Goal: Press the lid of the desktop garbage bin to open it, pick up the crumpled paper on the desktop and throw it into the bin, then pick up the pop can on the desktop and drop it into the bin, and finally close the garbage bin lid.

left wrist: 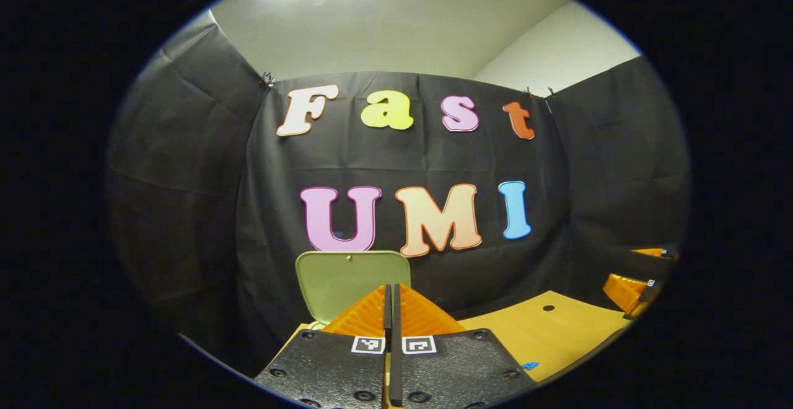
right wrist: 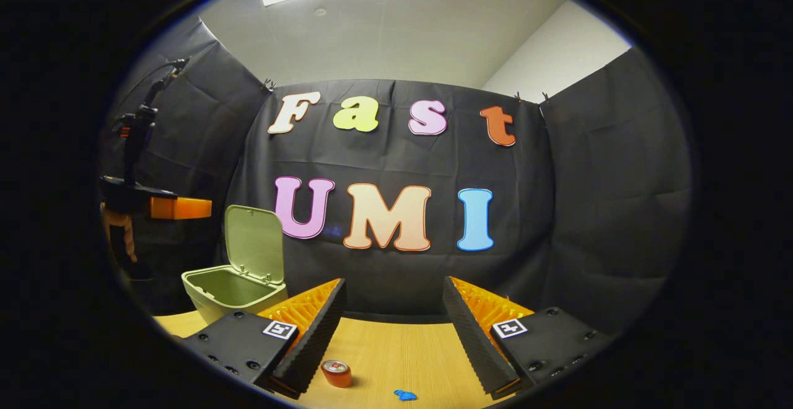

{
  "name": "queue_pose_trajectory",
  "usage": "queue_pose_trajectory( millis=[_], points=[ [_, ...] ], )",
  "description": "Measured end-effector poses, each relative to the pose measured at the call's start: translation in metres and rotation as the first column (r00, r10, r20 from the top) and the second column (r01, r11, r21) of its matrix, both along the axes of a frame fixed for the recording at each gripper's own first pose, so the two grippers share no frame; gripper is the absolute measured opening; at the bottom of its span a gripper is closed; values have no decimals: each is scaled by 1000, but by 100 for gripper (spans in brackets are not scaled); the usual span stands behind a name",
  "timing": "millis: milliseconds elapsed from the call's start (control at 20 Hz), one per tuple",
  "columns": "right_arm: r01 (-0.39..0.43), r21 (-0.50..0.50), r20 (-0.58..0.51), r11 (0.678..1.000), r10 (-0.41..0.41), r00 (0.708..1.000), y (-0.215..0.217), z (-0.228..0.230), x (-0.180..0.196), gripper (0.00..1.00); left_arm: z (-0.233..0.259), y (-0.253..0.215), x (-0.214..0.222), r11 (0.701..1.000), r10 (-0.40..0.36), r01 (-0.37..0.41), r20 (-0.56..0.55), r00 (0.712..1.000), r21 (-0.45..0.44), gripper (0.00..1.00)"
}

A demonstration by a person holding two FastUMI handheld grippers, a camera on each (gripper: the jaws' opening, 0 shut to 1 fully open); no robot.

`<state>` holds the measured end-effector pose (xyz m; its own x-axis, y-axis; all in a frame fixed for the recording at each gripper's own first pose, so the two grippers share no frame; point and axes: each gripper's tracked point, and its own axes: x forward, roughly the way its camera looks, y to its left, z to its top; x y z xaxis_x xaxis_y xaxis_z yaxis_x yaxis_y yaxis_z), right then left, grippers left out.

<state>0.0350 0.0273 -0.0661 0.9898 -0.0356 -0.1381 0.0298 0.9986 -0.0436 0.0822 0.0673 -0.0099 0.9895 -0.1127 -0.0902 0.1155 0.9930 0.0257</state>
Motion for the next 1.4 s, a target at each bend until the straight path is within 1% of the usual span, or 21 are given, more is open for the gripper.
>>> queue_pose_trajectory(
  millis=[50,100,150,200,250,300,400,450,500,550,600,650,700,750,900,1000,1150,1250,1300,1400],
  points=[
    [0,1,-4,1000,0,1000,-2,-2,0,98,2,-8,-5,1000,-14,14,5,1000,-8,0],
    [-3,3,-12,1000,3,1000,-4,-4,-1,98,3,-19,-9,999,-39,39,8,999,-21,0],
    [-2,6,-21,1000,2,1000,-6,-7,-1,100,0,-35,-13,997,-77,77,5,997,-30,10],
    [1,11,-26,1000,-1,1000,-10,-9,-2,98,-5,-45,-17,994,-110,110,-7,994,-29,30],
    [3,17,-29,1000,-2,1000,-13,-10,-1,98,-5,-51,-23,991,-132,132,-7,991,-12,51],
    [4,21,-36,1000,-3,999,-15,-13,-2,98,-4,-51,-25,992,-128,128,2,992,22,71],
    [5,25,-53,1000,-4,999,-19,-23,-2,98,0,-55,-30,989,-132,130,23,991,69,76],
    [6,27,-63,1000,-4,998,-20,-27,-1,98,1,-57,-30,989,-128,126,35,991,74,91],
    [8,29,-74,1000,-6,997,-21,-31,-1,98,4,-57,-32,992,-115,112,48,992,65,98],
    [13,31,-85,999,-10,996,-23,-35,1,98,6,-58,-34,993,-109,106,56,992,52,99],
    [18,32,-94,999,-15,995,-26,-38,2,98,7,-59,-35,994,-102,100,64,993,39,92],
    [22,33,-98,999,-19,995,-28,-40,5,98,9,-58,-36,996,-92,90,74,993,23,99],
    [27,35,-108,999,-23,994,-31,-45,9,98,10,-57,-38,997,-80,79,81,994,6,92],
    [31,39,-124,999,-26,992,-33,-53,12,98,11,-56,-37,998,-68,69,89,994,-11,92],
    [44,65,-198,997,-30,980,-44,-88,21,99,10,-47,-40,998,-25,30,95,995,-54,92],
    [48,85,-265,995,-24,964,-49,-116,25,100,2,-42,-42,998,-3,8,73,997,-63,92],
    [42,122,-380,992,8,925,-52,-163,31,99,-14,-34,-43,997,25,-23,24,999,-77,92],
    [22,150,-468,988,52,882,-49,-203,31,99,-23,-29,-44,996,36,-36,-2,999,-82,92],
    [3,156,-509,988,78,857,-47,-221,31,99,-28,-25,-43,996,42,-43,-15,999,-75,88],
    [-19,153,-593,988,108,798,-51,-256,31,98,-33,-18,-43,997,50,-52,-33,998,-57,91]
  ],
)
